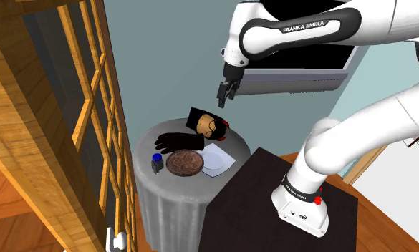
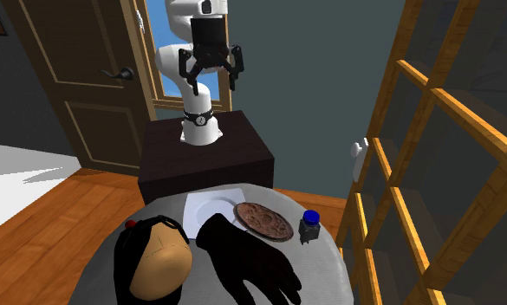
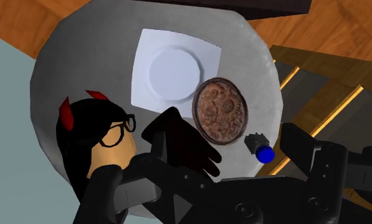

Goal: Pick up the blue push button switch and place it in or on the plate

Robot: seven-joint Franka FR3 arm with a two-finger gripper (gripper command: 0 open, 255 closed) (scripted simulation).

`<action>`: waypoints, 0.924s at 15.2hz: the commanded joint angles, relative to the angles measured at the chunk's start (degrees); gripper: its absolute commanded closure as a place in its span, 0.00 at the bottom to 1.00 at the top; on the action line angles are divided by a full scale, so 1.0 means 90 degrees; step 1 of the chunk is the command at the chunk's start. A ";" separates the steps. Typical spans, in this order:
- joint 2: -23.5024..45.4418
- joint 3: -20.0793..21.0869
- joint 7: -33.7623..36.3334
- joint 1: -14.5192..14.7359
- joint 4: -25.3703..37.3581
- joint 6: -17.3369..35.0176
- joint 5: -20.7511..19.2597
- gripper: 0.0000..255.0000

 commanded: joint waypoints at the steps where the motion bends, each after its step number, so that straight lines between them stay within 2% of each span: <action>1: 0.0383 0.0092 0.0083 0.0070 -0.0069 0.0457 0.0062 0.00; 7: 0.1713 0.0379 0.0346 0.0262 0.0106 0.1603 0.0182 0.00; 14: 0.3411 0.0686 0.0702 0.0434 0.0702 0.2695 0.0127 0.00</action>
